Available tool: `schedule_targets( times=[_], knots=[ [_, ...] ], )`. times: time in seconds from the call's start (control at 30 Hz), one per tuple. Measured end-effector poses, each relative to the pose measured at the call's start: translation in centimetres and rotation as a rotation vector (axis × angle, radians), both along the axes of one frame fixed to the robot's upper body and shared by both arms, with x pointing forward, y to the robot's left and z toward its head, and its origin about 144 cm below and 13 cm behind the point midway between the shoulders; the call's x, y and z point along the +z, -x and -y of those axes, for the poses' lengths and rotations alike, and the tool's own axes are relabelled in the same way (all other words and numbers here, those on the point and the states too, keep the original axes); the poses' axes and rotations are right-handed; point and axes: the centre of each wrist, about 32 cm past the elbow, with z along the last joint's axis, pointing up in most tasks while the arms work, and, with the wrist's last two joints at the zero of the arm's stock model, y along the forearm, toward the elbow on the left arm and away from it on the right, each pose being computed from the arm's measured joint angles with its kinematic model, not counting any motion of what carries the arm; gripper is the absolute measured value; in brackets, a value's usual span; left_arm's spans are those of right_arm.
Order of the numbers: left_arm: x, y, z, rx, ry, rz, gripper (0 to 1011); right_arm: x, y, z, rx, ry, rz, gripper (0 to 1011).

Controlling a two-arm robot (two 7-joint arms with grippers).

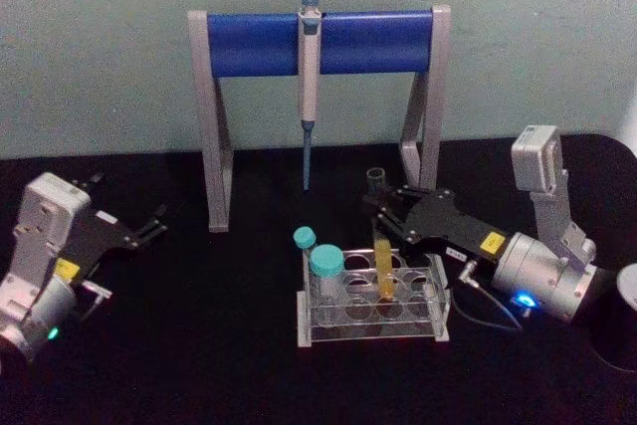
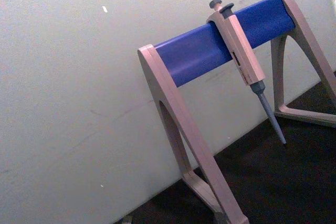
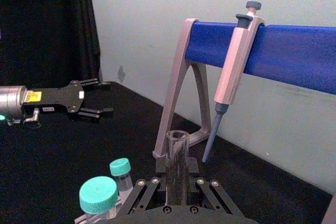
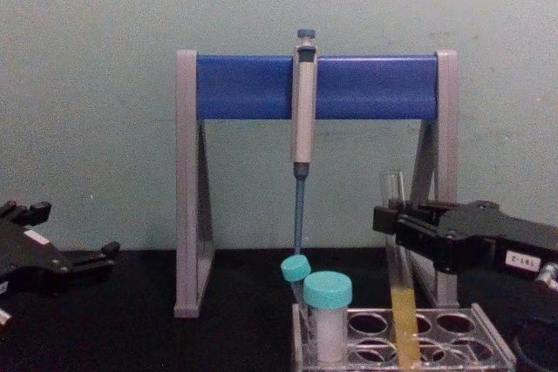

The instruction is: Pick up the test tube from the test tube rack, shake it, then place it back into the test tube rack.

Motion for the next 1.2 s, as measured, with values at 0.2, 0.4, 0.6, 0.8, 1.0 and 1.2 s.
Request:
schedule_targets(
  times=[0.2, 0.4, 0.6, 0.8, 1.0, 1.2],
  knots=[
    [0.00, 0.00, 0.00, 0.000, 0.000, 0.000, 1001, 0.01, 0.00, -0.01, -0.002, 0.005, -0.003, 223],
    [0.00, 0.00, 0.00, 0.000, 0.000, 0.000, 1001, 0.01, 0.04, -0.04, -0.006, 0.009, -0.003, 223],
    [0.00, 0.00, 0.00, 0.000, 0.000, 0.000, 1001, 0.01, 0.05, -0.05, -0.006, 0.009, -0.003, 223],
    [0.00, 0.00, 0.00, 0.000, 0.000, 0.000, 1001, 0.01, 0.06, -0.05, -0.006, 0.008, -0.003, 223],
    [0.00, 0.00, 0.00, 0.000, 0.000, 0.000, 1001, 0.02, 0.05, -0.04, -0.006, 0.007, -0.003, 233],
    [0.00, 0.00, 0.00, 0.000, 0.000, 0.000, 1001, 0.03, 0.05, -0.03, -0.006, 0.007, -0.002, 423]
  ],
)
